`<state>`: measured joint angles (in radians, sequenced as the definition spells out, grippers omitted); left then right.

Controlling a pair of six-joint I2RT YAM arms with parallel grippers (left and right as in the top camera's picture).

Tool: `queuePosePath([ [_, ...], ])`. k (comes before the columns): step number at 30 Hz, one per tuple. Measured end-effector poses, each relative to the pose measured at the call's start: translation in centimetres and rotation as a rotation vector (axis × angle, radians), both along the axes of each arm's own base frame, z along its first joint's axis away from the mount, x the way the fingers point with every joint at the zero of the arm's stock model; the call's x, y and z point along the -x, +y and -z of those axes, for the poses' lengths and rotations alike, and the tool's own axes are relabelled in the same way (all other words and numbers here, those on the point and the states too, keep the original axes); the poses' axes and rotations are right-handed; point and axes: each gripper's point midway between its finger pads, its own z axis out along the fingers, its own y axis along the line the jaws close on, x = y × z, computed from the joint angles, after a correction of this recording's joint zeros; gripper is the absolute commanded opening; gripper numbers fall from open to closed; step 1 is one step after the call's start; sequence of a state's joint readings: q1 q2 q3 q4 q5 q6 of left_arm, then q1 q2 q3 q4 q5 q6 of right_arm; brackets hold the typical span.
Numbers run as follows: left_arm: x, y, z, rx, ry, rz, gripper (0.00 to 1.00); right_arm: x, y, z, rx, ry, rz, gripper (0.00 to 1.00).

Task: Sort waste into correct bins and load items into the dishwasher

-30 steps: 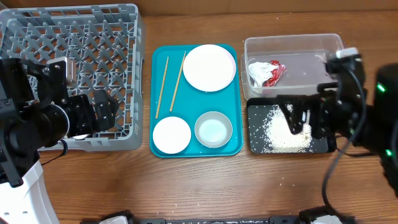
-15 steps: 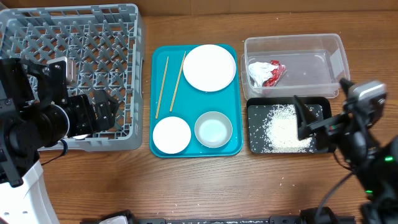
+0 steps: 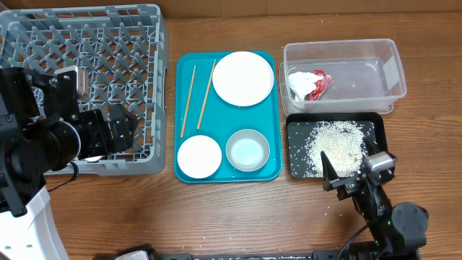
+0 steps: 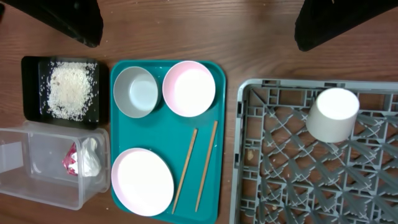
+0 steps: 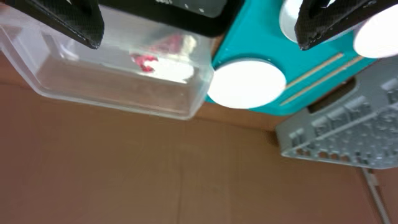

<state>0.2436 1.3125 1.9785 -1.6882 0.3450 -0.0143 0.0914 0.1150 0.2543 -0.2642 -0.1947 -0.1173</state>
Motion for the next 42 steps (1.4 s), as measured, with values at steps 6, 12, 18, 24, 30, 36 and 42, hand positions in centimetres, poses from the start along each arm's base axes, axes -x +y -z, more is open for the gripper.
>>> queuePosePath([
  [6,0.0,0.0,0.0,0.0,0.0,0.0,1.0,-0.3,-1.5,3.3,-0.057,0.025,0.068,1.0],
  [12,0.0,0.0,0.0,0.0,0.0,0.0,1.0,-0.9,-1.5,4.1,-0.08,-0.006,0.068,1.0],
  [18,0.0,0.0,0.0,0.0,0.0,0.0,1.0,-1.3,-1.5,4.4,-0.088,-0.037,0.067,1.0],
  [24,0.0,0.0,0.0,0.0,0.0,0.0,1.0,-1.3,-1.5,4.4,-0.088,-0.037,0.067,1.0],
  [30,0.0,0.0,0.0,0.0,0.0,0.0,1.0,-1.3,-1.5,4.4,-0.089,-0.037,0.067,1.0],
  [36,0.0,0.0,0.0,0.0,0.0,0.0,1.0,-1.3,-1.5,4.4,-0.089,-0.037,0.067,1.0],
  [42,-0.1,-0.7,-0.2,0.065,0.002,-0.018,1.0,-1.3,-1.5,4.4,-0.089,-0.037,0.067,1.0],
])
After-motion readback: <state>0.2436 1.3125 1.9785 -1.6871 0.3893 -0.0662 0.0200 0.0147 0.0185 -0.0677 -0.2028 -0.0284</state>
